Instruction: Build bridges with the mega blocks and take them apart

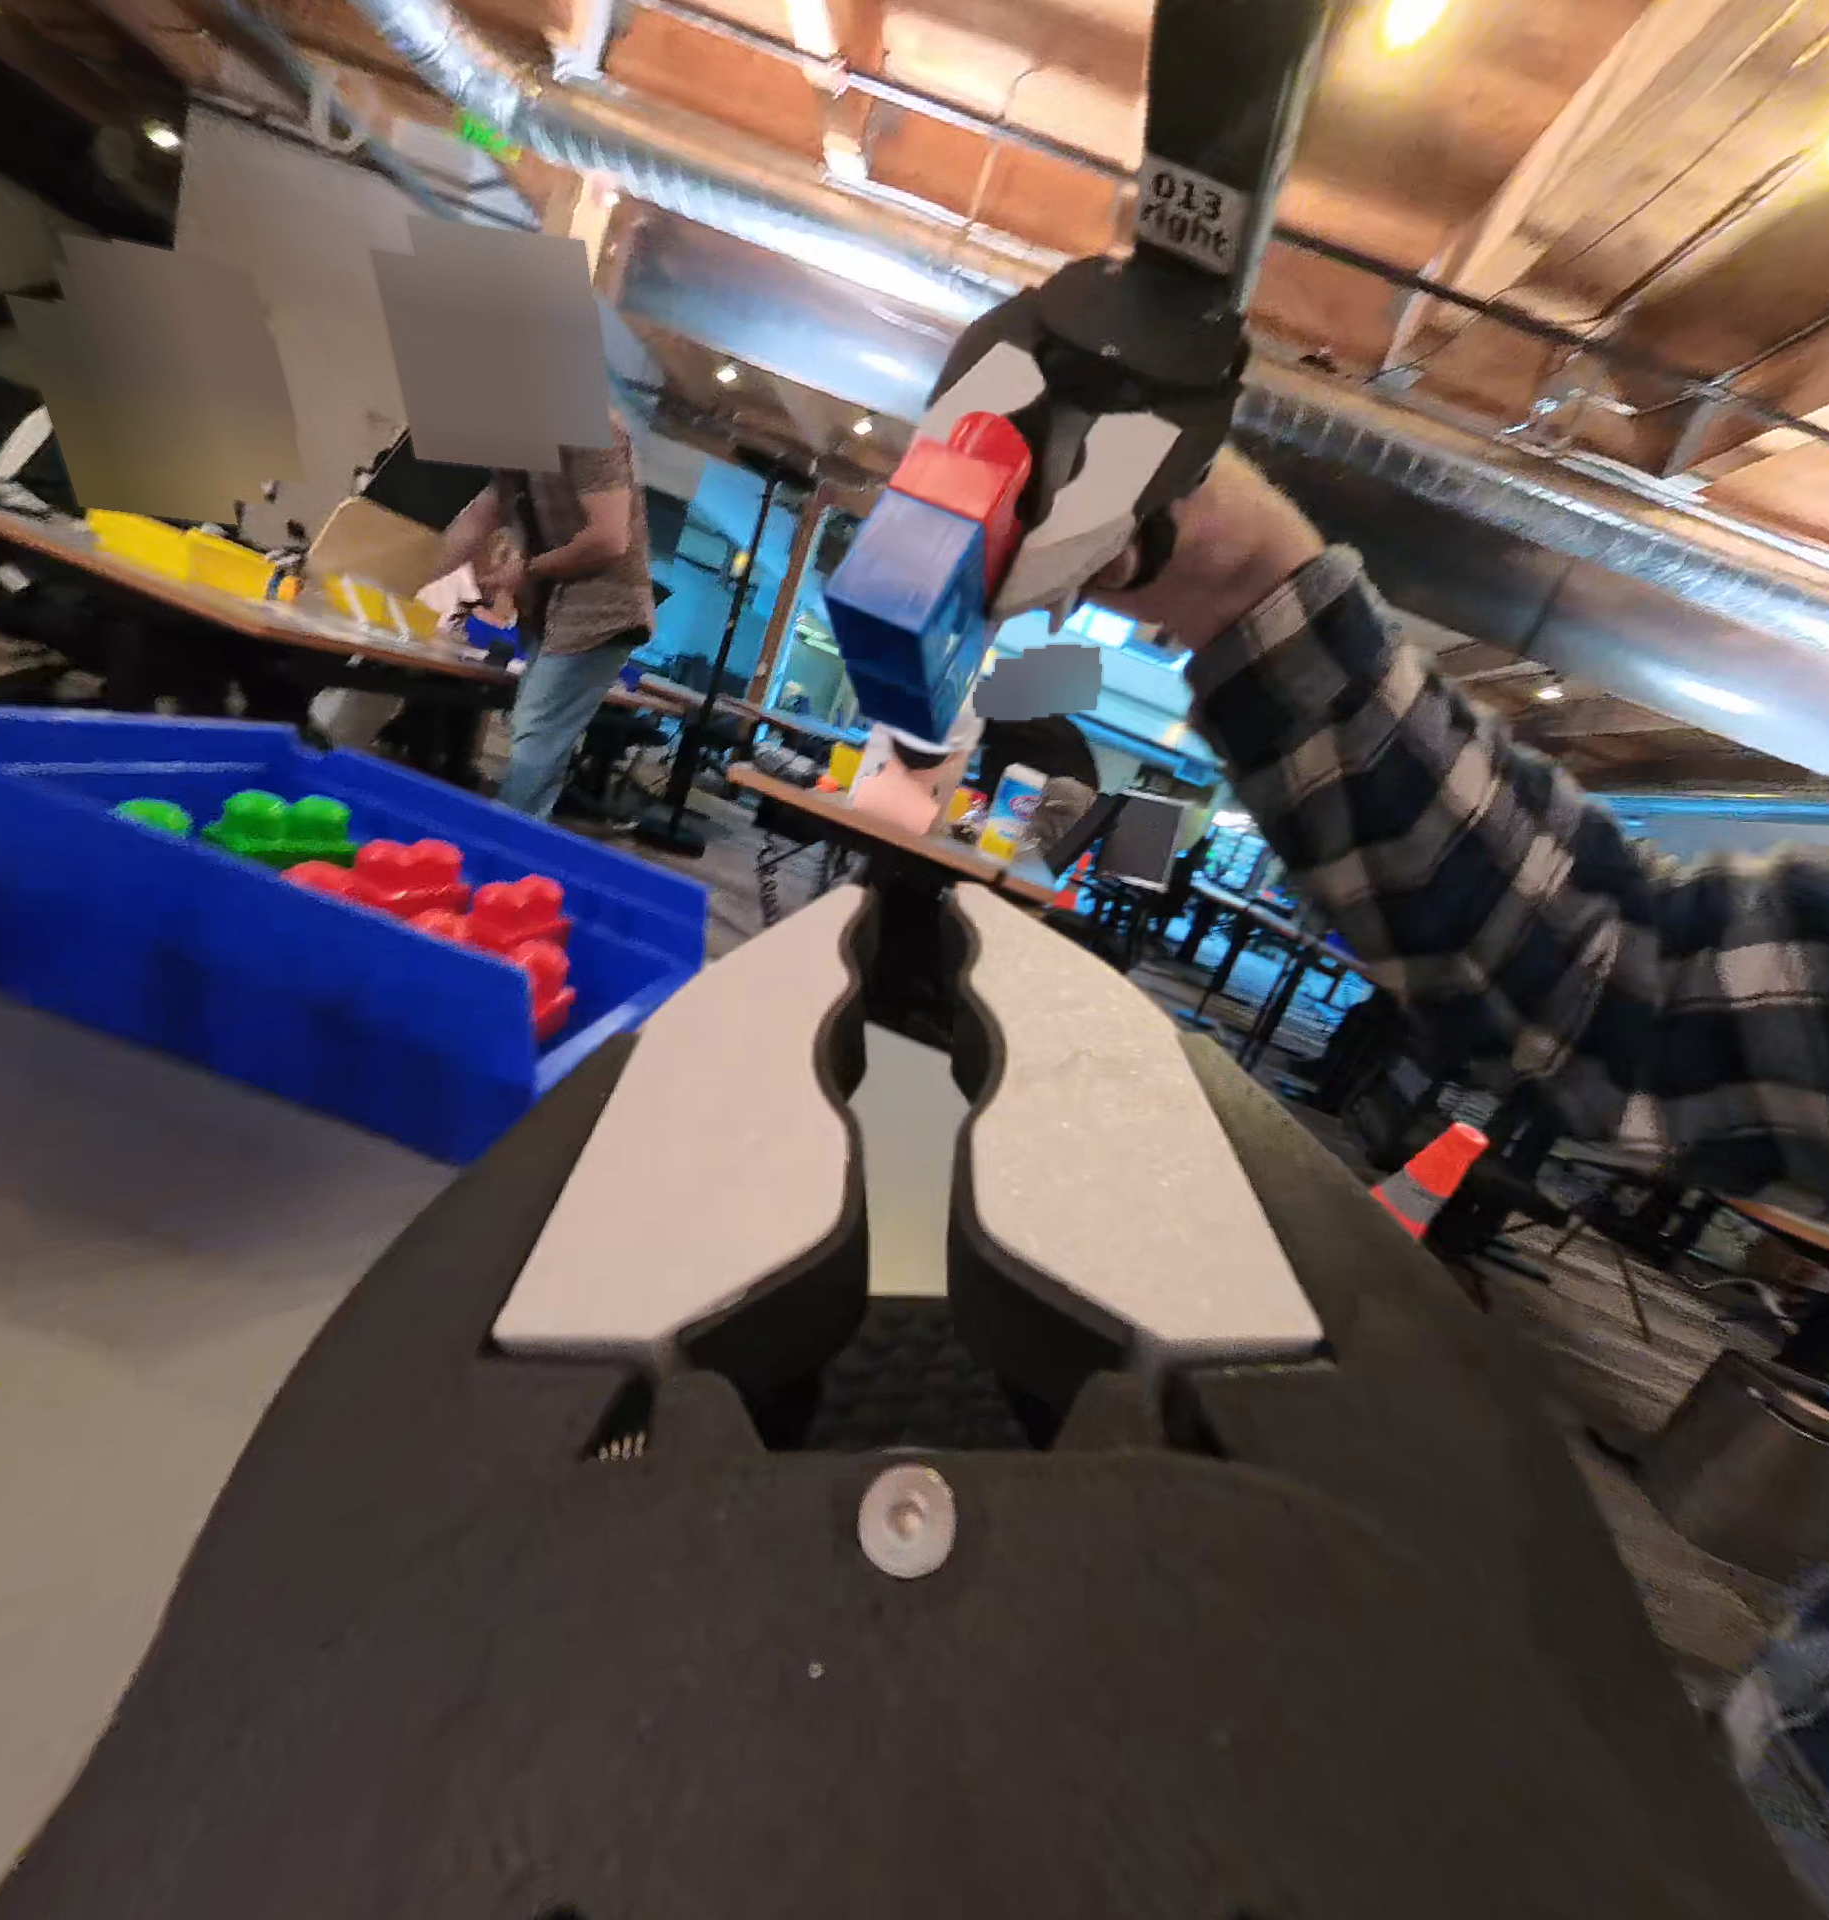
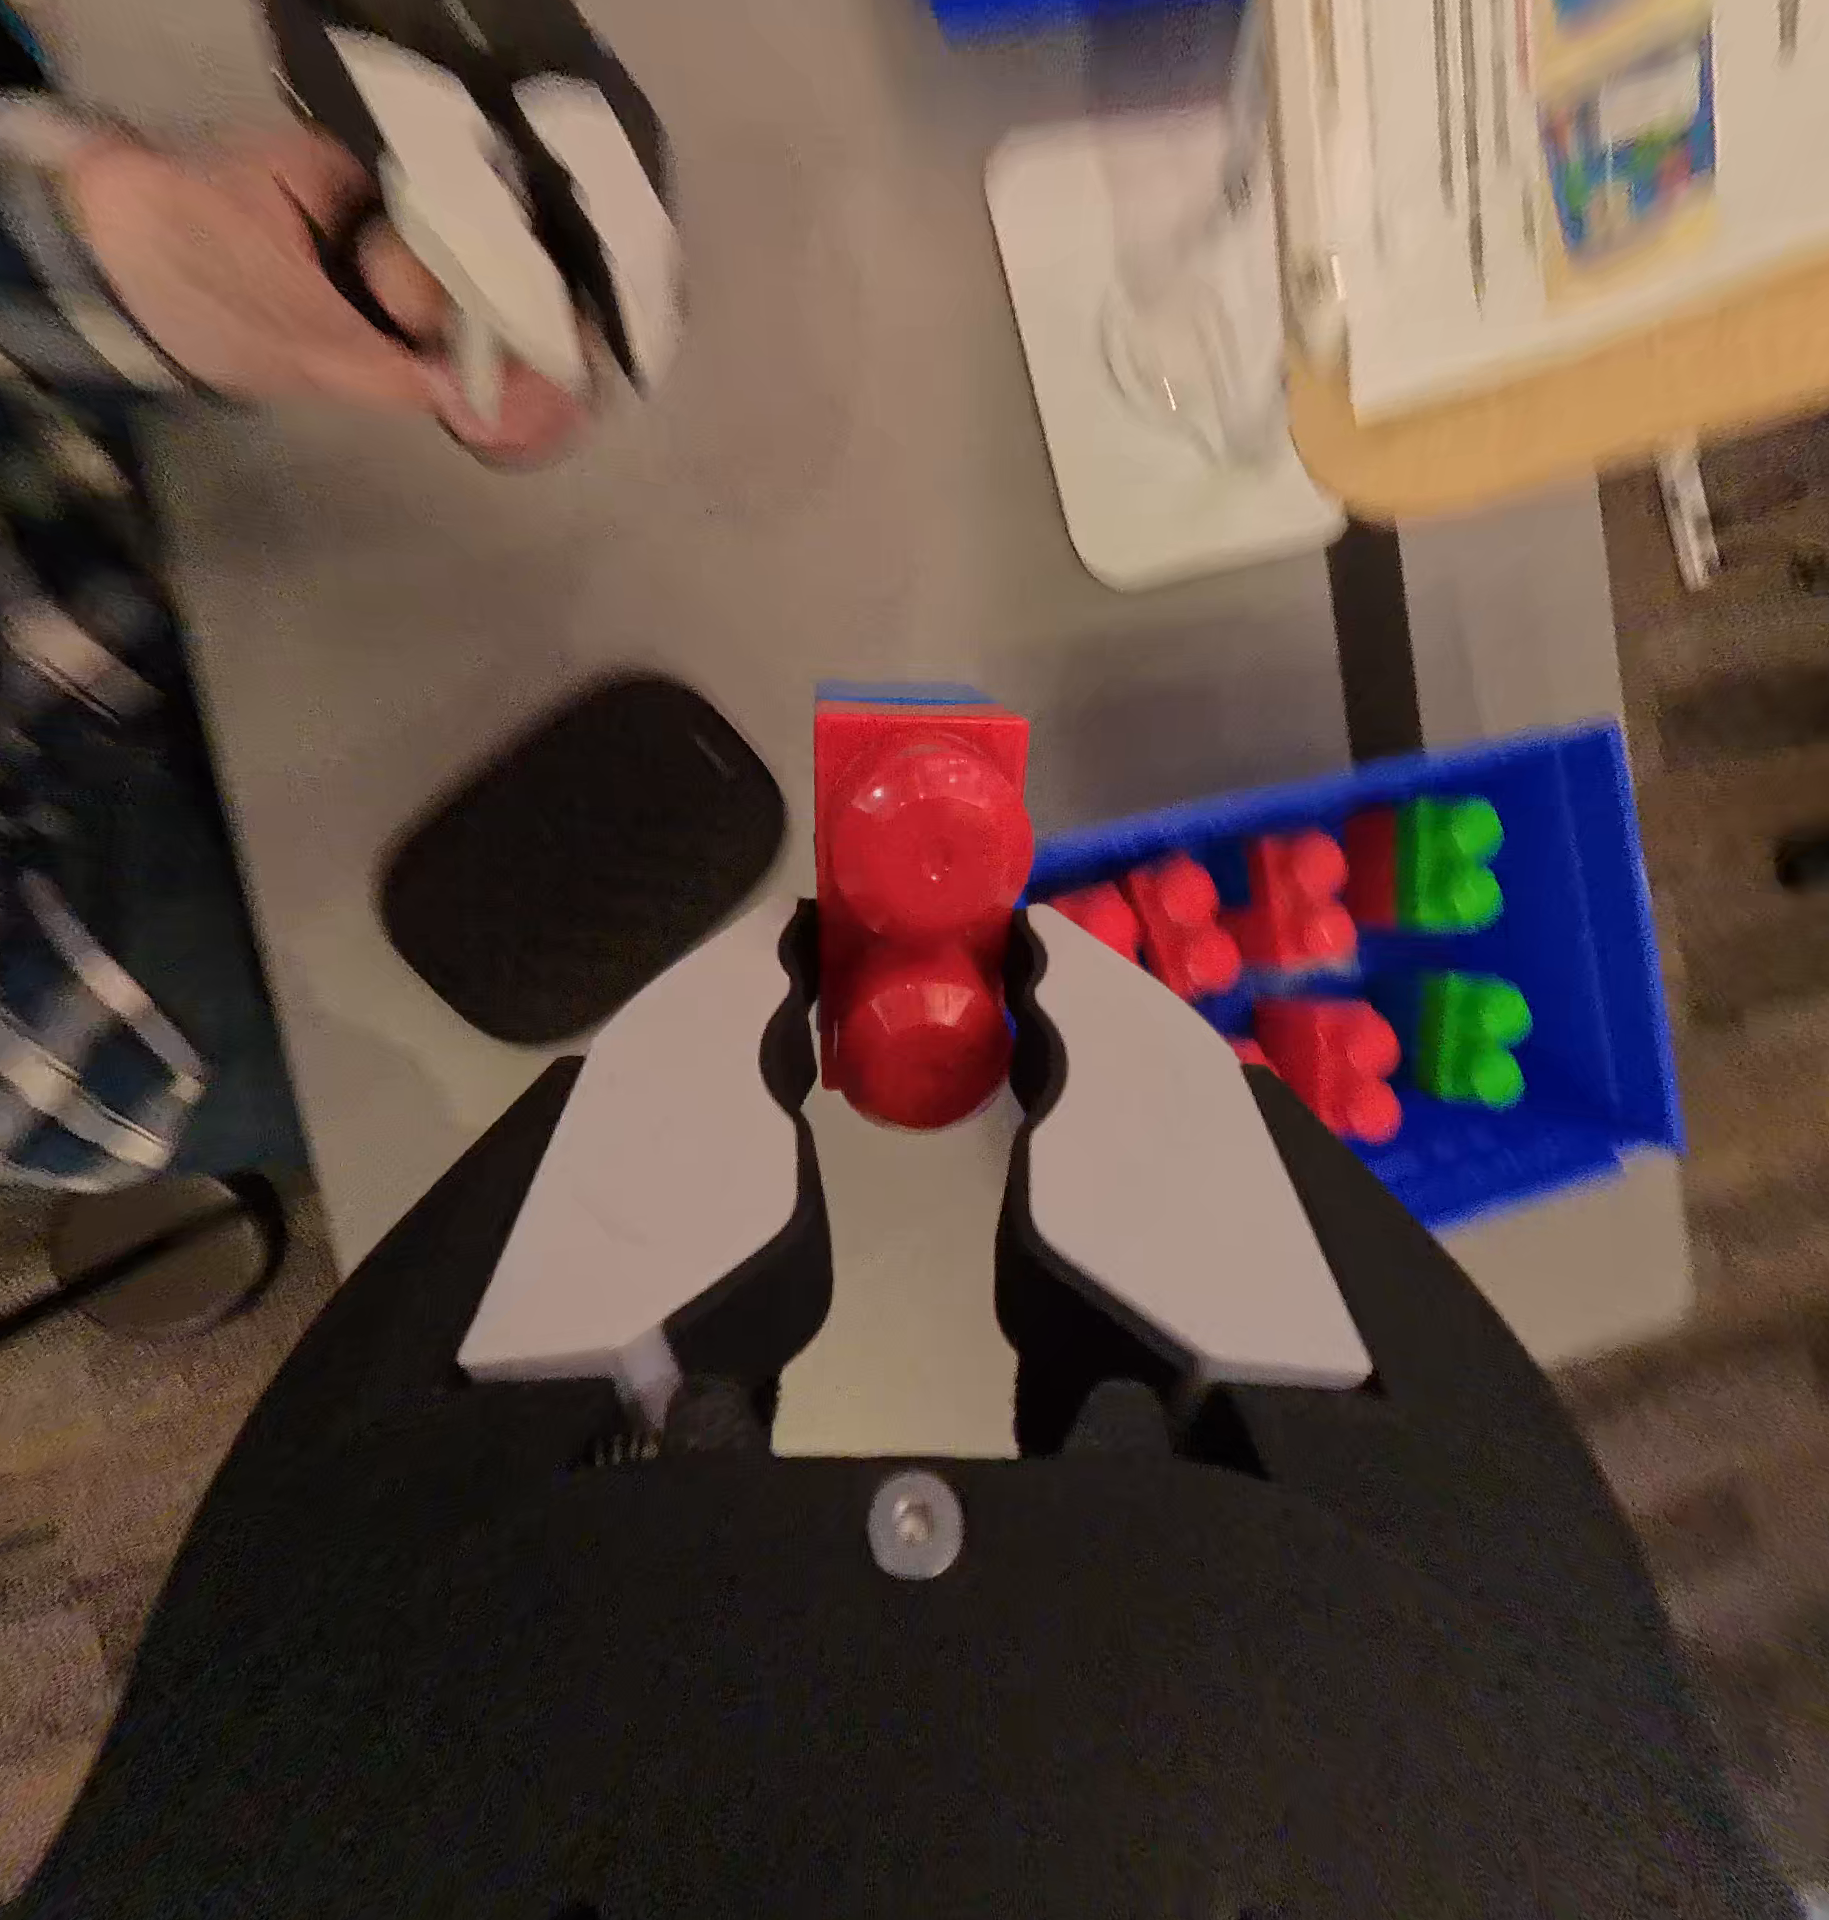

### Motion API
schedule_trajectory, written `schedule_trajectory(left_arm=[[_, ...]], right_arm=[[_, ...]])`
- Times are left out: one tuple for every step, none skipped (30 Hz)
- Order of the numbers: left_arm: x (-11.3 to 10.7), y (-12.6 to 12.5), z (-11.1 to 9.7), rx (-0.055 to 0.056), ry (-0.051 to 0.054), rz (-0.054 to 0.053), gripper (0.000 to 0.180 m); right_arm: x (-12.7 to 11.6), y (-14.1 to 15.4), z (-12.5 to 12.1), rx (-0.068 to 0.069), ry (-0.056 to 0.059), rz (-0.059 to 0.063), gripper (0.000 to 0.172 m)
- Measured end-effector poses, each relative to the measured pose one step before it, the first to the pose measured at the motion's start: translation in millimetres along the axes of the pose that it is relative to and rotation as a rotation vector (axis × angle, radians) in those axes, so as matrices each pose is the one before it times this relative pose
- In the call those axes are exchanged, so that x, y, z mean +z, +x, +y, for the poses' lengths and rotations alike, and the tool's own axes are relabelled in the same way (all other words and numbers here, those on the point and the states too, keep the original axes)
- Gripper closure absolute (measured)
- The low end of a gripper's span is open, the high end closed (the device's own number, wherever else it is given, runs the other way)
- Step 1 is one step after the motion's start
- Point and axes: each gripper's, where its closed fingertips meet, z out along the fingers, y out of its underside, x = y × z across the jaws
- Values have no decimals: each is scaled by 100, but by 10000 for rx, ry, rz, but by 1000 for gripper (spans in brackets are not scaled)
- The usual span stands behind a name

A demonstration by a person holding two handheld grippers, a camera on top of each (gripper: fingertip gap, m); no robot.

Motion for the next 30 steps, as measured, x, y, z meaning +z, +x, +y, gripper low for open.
schedule_trajectory(left_arm=[[-159, -1016, 763, -69, -73, -245, 172], [-31, -629, 691, -149, -17, -22, 176], [51, -401, 635, -142, -7, 40, 179], [94, -416, 573, -55, -20, -37, 180], [102, -430, 565, 5, -77, -85, 180], [82, -352, 433, -6, -87, -51, 180], [39, -301, 236, -36, -59, -40, 180], [16, -221, -7, -77, 0, -23, 180], [-27, -145, -157, -23, 59, -8, 180], [-47, -214, -119, 18, 32, -81, 180], [-33, -232, -18, 12, 5, -95, 180], [-12, -144, 11, -48, 24, -34, 180], [53, -115, 103, -114, 13, 4, 180], [95, -109, 137, -118, -18, 6, 180], [112, -54, 144, -71, -48, 34, 180], [103, -27, 117, -16, -61, 27, 180], [75, -106, 112, -1, -54, -29, 180], [45, -85, 70, -13, -26, -15, 180], [22, -38, 39, -24, 0, 12, 180], [25, -26, 28, -21, 1, 20, 180], [27, -18, 39, -17, -12, 7, 179], [44, -9, 36, -4, -25, 11, 179], [38, 47, 13, 9, -30, 34, 178], [9, 75, -46, 34, -8, 28, 178], [-8, 43, -69, 46, 14, -11, 177], [-2, 84, -87, 34, 18, 18, 177], [11, 93, -67, 7, 10, 37, 177], [4, 62, -67, 11, 18, 13, 176], [-4, 75, -112, 15, 49, 1, 175], [-29, 116, -161, 11, 58, 20, 174]], right_arm=[[286, 1347, 1957, -34, -565, 230, 137], [584, 944, 1691, -143, -478, 32, 136], [770, 798, 1564, -135, -474, -16, 137], [868, 1042, 1702, -2, -649, 139, 137], [997, 1090, 1881, -34, -867, 198, 137], [1146, 846, 1559, -144, -703, 117, 137], [1221, 635, 1104, -115, -394, 0, 137], [1256, 465, 881, -70, -235, -106, 137], [1253, 383, 688, -43, -98, -146, 137], [1173, 450, 538, -1, -24, -77, 137], [1102, 447, 435, -32, -2, -38, 137], [1017, 210, 255, -81, 79, -129, 137], [970, 147, 80, -85, 128, -135, 137], [944, 131, 116, -99, 45, -117, 137], [941, 158, 220, -137, -78, -76, 137], [908, 296, 239, -135, -130, 18, 137], [863, 196, 158, -90, -91, -56, 137], [756, 182, 18, -73, -2, -66, 137], [653, 100, -43, -72, 30, -114, 137], [653, -45, -78, -35, 42, -177, 137], [660, 1, -42, -9, -34, -128, 137], [550, 129, 70, 67, -152, -24, 136], [323, 184, 73, 98, -178, 66, 123], [-41, 7, -20, 143, -20, -54, 121], [-399, -44, -221, 138, 238, -45, 124], [-615, -16, -328, 100, 350, 45, 126], [-762, 99, -200, 157, 264, 152, 124], [-916, 272, -22, 290, 185, 290, 122], [-1106, 384, -101, 421, 296, 390, 120], [-1172, 518, -274, 522, 473, 472, 121]])
